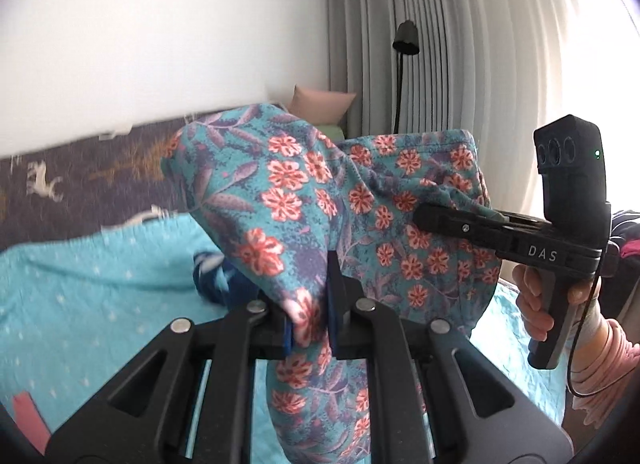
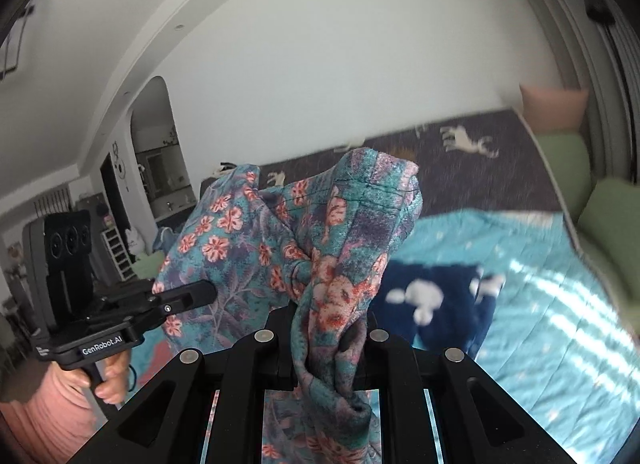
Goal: Fold small clothes
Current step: 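Grasp the folded floral shirt with the left gripper and lift it, then place the lifted shirt onto the navy fleece bundle and open left gripper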
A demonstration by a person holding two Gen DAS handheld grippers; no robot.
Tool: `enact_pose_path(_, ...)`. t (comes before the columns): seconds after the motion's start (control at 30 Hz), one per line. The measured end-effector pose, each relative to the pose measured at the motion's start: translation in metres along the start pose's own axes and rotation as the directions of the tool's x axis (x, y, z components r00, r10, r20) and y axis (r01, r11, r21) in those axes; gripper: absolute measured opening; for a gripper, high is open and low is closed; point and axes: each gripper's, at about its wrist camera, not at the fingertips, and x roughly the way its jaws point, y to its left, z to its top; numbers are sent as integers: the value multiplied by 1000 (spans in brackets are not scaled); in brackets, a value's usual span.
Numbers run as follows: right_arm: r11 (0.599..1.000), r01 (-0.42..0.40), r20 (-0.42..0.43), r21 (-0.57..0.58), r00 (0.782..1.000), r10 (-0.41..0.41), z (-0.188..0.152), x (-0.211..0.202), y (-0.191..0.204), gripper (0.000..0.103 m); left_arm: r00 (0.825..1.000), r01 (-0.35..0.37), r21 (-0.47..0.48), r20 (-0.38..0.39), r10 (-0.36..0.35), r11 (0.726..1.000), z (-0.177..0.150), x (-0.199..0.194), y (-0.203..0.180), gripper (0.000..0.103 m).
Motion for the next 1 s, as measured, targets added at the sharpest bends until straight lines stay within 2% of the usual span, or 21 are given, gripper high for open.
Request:
enact_pose_path(0.23, 999, 20, 40, -25, 999, -19, 33, 2, -13, 14, 1000, -13, 29, 19, 13, 999, 34, 24, 5, 14)
enact_pose_path(0.37, 1000, 21, 35, 2, 999, -21, 51, 25, -33, 14, 999, -40, 37, 13, 40, 999, 49, 52, 14, 14)
enact_pose_path(0.5, 999, 27, 23, 29, 999, -28, 71, 60, -55, 14, 998, -57, -6, -10, 57, 998, 57, 85, 33, 14)
enact_pose_path(0.67, 998, 45, 13, 49, 999, -46, 75, 104, -78, 14, 995, -95, -28, -46, 94, 995, 56, 124, 52, 14)
enact_pose_path(0.83, 995, 56, -19, 87, 998, -55, 65, 146, -97, 14, 992, -93, -77, -92, 86, 993, 47, 155, 71, 14)
enact_pose_path(1.0, 991, 116, -67, 66, 991, -112, 51, 183, -117, 14, 982, -109, -87, -161, 94, 990, 24, 212, 83, 15)
